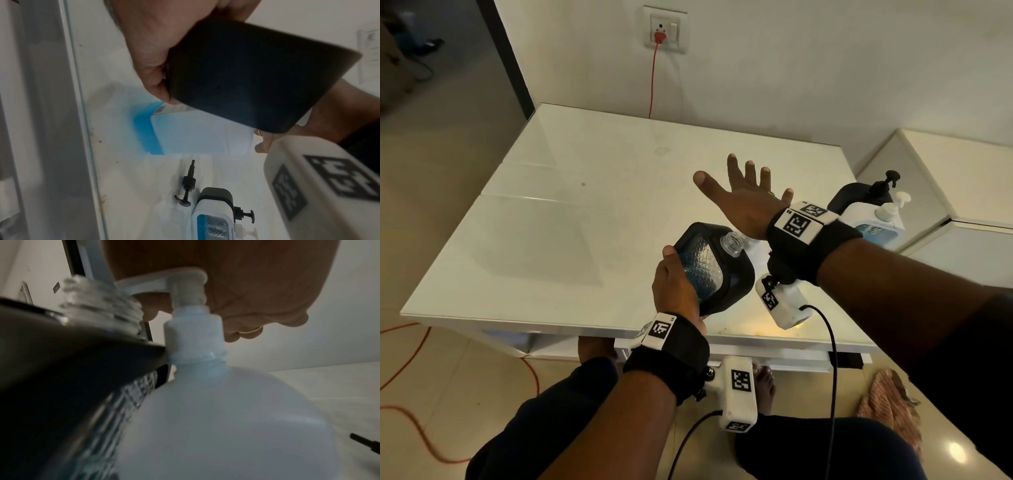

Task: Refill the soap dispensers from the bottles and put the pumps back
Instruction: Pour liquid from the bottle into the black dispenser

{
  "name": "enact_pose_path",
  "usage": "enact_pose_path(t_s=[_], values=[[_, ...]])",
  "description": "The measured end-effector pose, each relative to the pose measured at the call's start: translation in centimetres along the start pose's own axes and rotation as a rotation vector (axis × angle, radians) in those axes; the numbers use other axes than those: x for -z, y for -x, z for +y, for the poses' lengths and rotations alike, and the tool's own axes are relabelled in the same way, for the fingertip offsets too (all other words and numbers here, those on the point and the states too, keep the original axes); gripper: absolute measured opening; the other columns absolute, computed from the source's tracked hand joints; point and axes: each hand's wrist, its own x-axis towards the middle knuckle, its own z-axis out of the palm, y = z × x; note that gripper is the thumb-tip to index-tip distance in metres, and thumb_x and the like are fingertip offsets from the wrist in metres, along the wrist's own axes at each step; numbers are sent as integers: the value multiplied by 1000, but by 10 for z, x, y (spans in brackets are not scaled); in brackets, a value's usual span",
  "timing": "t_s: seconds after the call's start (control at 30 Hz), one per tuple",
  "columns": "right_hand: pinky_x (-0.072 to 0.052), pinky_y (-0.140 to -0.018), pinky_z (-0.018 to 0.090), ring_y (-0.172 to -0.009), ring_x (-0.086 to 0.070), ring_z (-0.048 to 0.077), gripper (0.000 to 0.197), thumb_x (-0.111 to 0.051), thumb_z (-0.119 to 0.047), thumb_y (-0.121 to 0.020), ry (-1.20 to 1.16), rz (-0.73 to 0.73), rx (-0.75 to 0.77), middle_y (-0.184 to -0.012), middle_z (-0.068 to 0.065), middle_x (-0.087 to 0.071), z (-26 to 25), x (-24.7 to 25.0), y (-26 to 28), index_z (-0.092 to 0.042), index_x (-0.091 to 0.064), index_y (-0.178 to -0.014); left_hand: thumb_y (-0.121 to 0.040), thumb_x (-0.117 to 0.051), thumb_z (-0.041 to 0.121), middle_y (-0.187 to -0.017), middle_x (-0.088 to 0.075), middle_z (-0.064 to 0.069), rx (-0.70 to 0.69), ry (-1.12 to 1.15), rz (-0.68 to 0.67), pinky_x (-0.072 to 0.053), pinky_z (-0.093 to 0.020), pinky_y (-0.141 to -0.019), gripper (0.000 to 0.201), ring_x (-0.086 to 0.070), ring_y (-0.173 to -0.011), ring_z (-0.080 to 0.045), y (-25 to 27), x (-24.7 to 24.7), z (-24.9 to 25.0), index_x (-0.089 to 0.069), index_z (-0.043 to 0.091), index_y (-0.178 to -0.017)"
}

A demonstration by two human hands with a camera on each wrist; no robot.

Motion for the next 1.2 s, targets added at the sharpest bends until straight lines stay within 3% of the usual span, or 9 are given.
enact_pose_path(t_s=[0.2,0.33,0.57,0.67,0.77,0.87,0.93,1.1,1.2], values=[[13,-115,69,-154,18,27,103,-11,-95,-77,-29,-19,-7,-169,1,15,-4,6,-1,-38,12,-159,-73,-43,88,-133,-66,-6,18,-22,12,-54,-59,-103,59,-65,-118,-36,1,-1,3,-62,43,-105],[13,-115,69,-154,19,26,106,-9,-98,-74,-3,-10,-8,-169,0,15,-1,2,-3,-38,13,-159,-101,-41,71,-131,-66,-6,22,11,-2,-54,-59,-103,37,-65,-118,-36,-4,-1,-2,-59,41,-112],[15,-114,68,-154,20,26,107,-10,-99,-72,21,-1,4,-169,-1,16,0,-1,-1,-39,13,-158,-92,-42,79,-129,-68,-6,14,1,-8,-56,-60,-100,46,-67,-116,-36,-4,-1,-3,-63,42,-111],[14,-114,68,-154,19,27,106,-10,-98,-74,5,-5,1,-169,0,16,-2,4,0,-39,13,-158,-74,-43,90,-128,-69,-5,1,-18,6,-57,-59,-99,58,-68,-114,-35,-2,-1,0,-65,43,-101],[14,-115,68,-154,20,26,106,-9,-98,-74,1,7,10,-168,-1,17,-3,5,-1,-39,13,-158,-85,-43,84,-128,-68,-6,-11,-4,6,-56,-59,-100,51,-67,-115,-35,-2,-1,0,-63,40,-103],[13,-115,69,-154,19,26,106,-9,-98,-73,1,13,-2,-169,-1,16,-1,3,-2,-38,13,-159,-59,-39,95,-129,-68,-6,-22,-44,12,-55,-58,-102,71,-66,-116,-36,-3,-1,-2,-61,44,-103],[14,-115,69,-154,20,26,107,-9,-98,-73,16,10,-4,-168,-1,17,1,1,-2,-38,13,-158,-56,-38,96,-131,-67,-6,-25,-70,18,-55,-58,-102,73,-66,-117,-36,-7,0,-4,-61,45,-102],[16,-114,68,-154,20,27,107,-9,-99,-72,29,0,9,-168,-1,17,0,1,-1,-39,13,-158,-65,-41,92,-129,-68,-7,2,-36,9,-56,-58,-101,65,-66,-116,-36,0,-1,0,-61,42,-101],[14,-114,68,-154,20,27,103,-11,-96,-77,-4,-22,8,-168,0,17,-3,4,-1,-38,12,-159,-89,-43,80,-128,-67,-9,-19,-22,16,-56,-59,-102,46,-66,-115,-37,0,0,-1,-61,39,-101]])
